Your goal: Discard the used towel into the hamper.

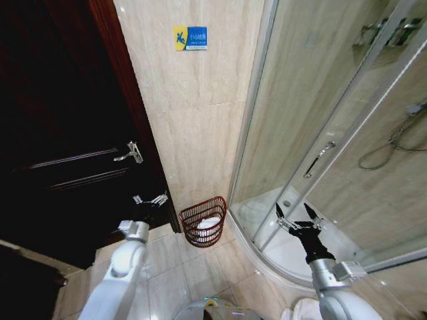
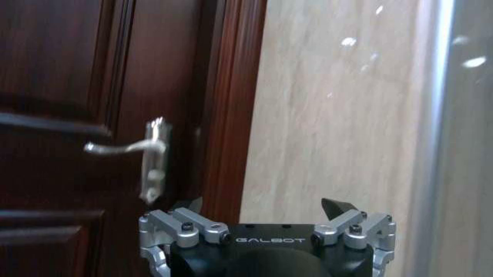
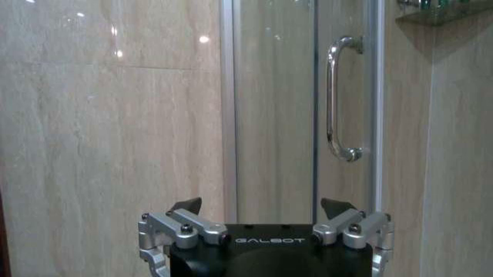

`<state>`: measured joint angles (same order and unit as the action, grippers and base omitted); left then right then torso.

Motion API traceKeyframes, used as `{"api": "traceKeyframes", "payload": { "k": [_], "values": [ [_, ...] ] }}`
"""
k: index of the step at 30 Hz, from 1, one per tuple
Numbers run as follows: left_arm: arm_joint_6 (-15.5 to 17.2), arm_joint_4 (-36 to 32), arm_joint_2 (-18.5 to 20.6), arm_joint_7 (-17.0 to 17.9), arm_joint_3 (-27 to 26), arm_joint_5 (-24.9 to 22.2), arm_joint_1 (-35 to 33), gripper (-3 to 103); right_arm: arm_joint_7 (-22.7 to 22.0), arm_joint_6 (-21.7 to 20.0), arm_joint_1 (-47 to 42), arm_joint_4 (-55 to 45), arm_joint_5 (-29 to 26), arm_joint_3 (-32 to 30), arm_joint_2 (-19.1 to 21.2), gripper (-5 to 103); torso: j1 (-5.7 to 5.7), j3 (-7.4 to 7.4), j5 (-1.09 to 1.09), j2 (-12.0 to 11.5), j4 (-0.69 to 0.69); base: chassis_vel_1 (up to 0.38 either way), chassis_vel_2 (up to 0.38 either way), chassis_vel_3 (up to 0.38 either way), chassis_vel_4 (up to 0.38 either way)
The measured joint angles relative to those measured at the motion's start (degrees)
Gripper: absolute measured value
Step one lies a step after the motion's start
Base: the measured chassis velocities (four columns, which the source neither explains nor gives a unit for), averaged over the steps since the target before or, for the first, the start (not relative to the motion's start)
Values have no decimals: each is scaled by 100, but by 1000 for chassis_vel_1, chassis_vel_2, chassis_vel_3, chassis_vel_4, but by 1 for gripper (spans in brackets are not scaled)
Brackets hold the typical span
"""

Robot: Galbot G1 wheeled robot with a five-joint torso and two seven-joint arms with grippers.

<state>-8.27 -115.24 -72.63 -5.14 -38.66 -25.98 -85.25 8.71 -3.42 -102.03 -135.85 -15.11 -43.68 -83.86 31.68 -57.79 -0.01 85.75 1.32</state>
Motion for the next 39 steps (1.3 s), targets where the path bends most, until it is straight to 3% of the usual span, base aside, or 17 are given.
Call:
{"api": "traceKeyframes", "payload": {
  "k": [2, 4, 6, 7, 10, 13, 25, 39],
  "values": [
    [-67, -143, 1, -271, -156, -108, -108, 100, 81, 1, -12, -4, 5, 0, 0, 100, 0, 0, 1, 0, 1, 0, 0, 0, 0],
    [-4, -230, 1, -277, -174, -123, -132, 100, 144, 0, -30, -15, 12, 0, 1, 100, 0, 0, 1, 0, 1, 0, 0, 0, 0],
    [333, -461, -21, -119, -154, -85, -178, 100, 198, 0, -55, -41, 27, 8, -1, 100, 0, 0, 0, 0, 2, 0, 0, 0, 0],
    [333, -461, -21, -119, -154, -85, -178, 100, 198, 0, -55, -41, 27, 8, -1, 100, 0, 0, 0, 0, 2, 0, 0, 0, 0],
    [963, -1019, -92, 78, -29, 110, -251, 100, 237, 0, -81, -110, 53, 16, -35, 100, 0, 0, 1, -1, 2, 0, 0, 0, 0],
    [1237, -1404, -199, -67, 83, 343, -217, 100, 260, 22, -187, -165, 62, 0, -45, 100, 0, 0, 1, -1, 2, 0, 0, 0, 0],
    [928, -1246, -449, -198, 93, 1019, -360, 100, 242, 85, -325, -334, 42, -32, -9, 100, 0, 0, 1, -1, 1, 0, 0, 0, 0],
    [844, -1276, -685, -174, 506, 1272, -343, 100, 203, 132, -353, -340, 15, -71, -4, 100, 0, 0, 1, -1, 2, 0, 0, 0, 0]
  ]
}}
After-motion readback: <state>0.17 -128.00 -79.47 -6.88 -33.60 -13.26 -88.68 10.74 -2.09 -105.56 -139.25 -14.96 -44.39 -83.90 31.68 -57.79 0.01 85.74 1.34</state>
